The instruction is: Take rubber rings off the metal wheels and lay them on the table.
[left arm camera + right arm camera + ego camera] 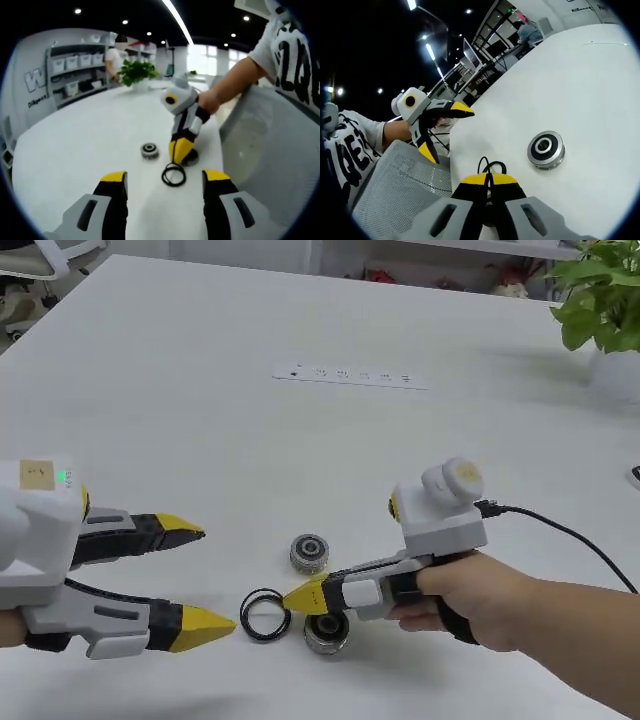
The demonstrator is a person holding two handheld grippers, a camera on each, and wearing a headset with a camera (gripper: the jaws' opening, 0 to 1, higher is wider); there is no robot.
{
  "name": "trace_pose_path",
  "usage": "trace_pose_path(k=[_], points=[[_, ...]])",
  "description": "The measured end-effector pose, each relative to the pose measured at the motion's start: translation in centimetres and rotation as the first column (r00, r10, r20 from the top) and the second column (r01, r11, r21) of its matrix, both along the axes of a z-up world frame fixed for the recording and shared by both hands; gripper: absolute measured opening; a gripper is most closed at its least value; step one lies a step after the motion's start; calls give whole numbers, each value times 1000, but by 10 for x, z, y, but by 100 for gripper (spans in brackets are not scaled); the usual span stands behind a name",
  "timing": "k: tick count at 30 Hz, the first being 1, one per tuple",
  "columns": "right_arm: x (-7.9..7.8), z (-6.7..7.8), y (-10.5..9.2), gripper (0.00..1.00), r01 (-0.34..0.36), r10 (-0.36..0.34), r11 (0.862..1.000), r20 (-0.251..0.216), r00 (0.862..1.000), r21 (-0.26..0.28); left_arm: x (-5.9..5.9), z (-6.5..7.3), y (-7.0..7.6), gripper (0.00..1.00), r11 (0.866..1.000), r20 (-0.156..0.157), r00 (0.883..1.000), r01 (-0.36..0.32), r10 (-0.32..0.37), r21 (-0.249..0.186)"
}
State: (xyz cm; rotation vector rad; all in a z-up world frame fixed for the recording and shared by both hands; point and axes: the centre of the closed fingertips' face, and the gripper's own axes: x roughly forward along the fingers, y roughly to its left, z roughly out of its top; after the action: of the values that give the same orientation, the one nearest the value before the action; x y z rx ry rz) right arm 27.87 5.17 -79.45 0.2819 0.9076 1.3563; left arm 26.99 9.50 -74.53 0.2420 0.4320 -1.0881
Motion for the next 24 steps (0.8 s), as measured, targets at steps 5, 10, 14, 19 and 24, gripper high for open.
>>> trace_pose_path(k=[5,10,14,19,24], points=[[1,-1,-1,0,3,-3,1000,4,1000,-11,-1,-2,0,61,1000,-6,1000,0,0,2],[0,-1,0,3,-2,2,1000,13,1000,-21,-1,-3,0,60,1000,-11,1000,1,-1,5],[-1,-1,0,5,-10,11,999,28,1000,-35,-2,-4,0,60,1000,-13,1000,1,-1,6],[1,2,-2,9,-8,10,999,42,999,-41,-3,-3,1,60,1000,-11,1000,0,0,5],[4,8,-5,12,-6,8,999,61,998,-38,-3,-1,2,60,1000,-10,1000,-2,2,8]])
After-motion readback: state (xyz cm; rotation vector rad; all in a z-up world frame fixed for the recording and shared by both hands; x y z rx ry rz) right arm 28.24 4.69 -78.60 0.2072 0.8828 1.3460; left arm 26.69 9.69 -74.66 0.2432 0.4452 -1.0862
